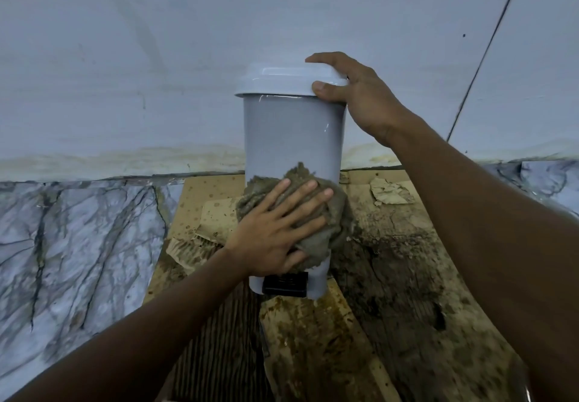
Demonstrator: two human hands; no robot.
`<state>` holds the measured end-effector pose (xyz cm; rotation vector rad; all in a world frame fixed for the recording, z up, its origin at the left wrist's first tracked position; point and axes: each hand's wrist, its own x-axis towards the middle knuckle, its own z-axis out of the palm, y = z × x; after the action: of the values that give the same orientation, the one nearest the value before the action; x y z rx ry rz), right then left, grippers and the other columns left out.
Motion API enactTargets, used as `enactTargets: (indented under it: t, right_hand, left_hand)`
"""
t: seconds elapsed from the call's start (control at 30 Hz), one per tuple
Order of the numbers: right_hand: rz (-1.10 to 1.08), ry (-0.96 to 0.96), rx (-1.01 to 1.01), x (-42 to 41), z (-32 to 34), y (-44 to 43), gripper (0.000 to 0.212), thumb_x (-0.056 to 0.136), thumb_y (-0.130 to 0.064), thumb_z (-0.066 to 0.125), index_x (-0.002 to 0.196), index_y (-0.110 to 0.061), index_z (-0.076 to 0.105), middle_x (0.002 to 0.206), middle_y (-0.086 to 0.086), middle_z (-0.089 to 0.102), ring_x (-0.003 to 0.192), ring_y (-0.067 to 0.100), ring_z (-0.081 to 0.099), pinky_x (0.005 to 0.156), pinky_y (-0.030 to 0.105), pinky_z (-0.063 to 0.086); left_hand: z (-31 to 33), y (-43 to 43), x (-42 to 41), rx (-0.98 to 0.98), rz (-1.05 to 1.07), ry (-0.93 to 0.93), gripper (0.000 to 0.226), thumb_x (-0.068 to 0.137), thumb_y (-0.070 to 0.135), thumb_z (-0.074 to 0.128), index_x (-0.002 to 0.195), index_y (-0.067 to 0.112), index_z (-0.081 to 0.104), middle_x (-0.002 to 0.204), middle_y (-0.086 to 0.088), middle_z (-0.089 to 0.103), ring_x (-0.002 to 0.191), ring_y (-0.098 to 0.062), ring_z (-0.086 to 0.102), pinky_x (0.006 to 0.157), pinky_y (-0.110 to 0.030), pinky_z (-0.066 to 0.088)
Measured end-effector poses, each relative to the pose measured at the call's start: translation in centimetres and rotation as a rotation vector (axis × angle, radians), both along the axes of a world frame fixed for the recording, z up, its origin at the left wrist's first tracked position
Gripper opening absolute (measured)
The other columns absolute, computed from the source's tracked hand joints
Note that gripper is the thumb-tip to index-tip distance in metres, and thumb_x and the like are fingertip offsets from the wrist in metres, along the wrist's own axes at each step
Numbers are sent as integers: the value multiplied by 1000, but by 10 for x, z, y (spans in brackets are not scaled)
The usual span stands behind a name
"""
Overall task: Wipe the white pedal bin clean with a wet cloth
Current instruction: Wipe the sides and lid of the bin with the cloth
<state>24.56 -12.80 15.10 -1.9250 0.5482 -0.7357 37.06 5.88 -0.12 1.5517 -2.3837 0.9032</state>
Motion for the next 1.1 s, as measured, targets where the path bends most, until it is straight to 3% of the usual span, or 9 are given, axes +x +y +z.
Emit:
enactTargets:
  t: [0.13,0.33,0.47,0.53,0.6,0.67,0.77,1.0,1.1]
  right_hand:
    - [-15,-17,-6,5,-1,-1,38,83,-36,66,121,-40,64,135,-5,55,118,8,56,99,23,46]
    - [25,-30,3,-2,-4,-2,39,83,-35,67,122,-38,64,137,-5,55,120,8,55,98,22,47]
    - [22,-48,12,0,-3,1,38,85,-31,67,122,-36,65,136,-3,55,118,7,56,95,18,44]
    - [20,-52,14,-3,-3,3,37,88,-28,67,123,-36,64,135,-2,55,118,7,56,96,19,44]
    - [22,-50,9,-6,-4,5,35,91,-25,66,124,-35,63,134,-2,55,116,6,56,94,17,44]
    - [18,-44,-3,-8,-4,8,35,92,-24,65,125,-35,63,134,-3,55,117,6,55,93,18,44]
    - [23,-35,-11,-13,-5,16,35,92,-25,65,126,-35,62,135,-4,53,121,10,53,91,16,45]
    - [36,-52,-67,-30,-16,55,45,88,-34,65,132,-29,57,139,-8,46,127,9,46,100,29,45]
    - [37,-41,-111,-42,-23,74,50,89,-34,65,137,-27,52,137,-20,44,127,-2,43,100,24,41]
  left_hand:
    - [3,-14,-29,-24,144,71,66,98,52,48,153,16,43,168,-14,20,157,-35,12,125,-59,1]
    - [-7,-16,-35,21,80,-16,66,100,51,40,154,12,42,168,-14,20,157,-31,10,127,-54,-2]
    - [-5,-11,-16,-215,258,345,65,103,51,26,157,17,31,167,-16,17,157,-32,4,126,-55,5]
    - [-4,-13,-10,-283,396,628,70,100,48,36,159,13,21,168,-18,11,157,-35,4,126,-53,12]
    - [-1,-14,-15,-271,517,1011,77,97,52,42,159,10,21,166,-21,19,153,-37,21,123,-49,25]
    - [8,-17,-24,-294,558,1295,75,96,62,38,148,8,40,148,-18,46,135,-33,46,112,-50,42]
    - [28,-22,-36,-370,611,1442,71,95,66,34,143,14,45,133,-6,56,123,-24,53,105,-43,44]
    - [68,-23,-40,-551,496,1759,74,96,67,32,151,18,41,140,-1,58,130,-20,54,110,-46,43]
    - [89,-12,-36,-559,398,1710,69,99,61,37,153,19,40,145,0,55,136,-16,50,114,-44,41]
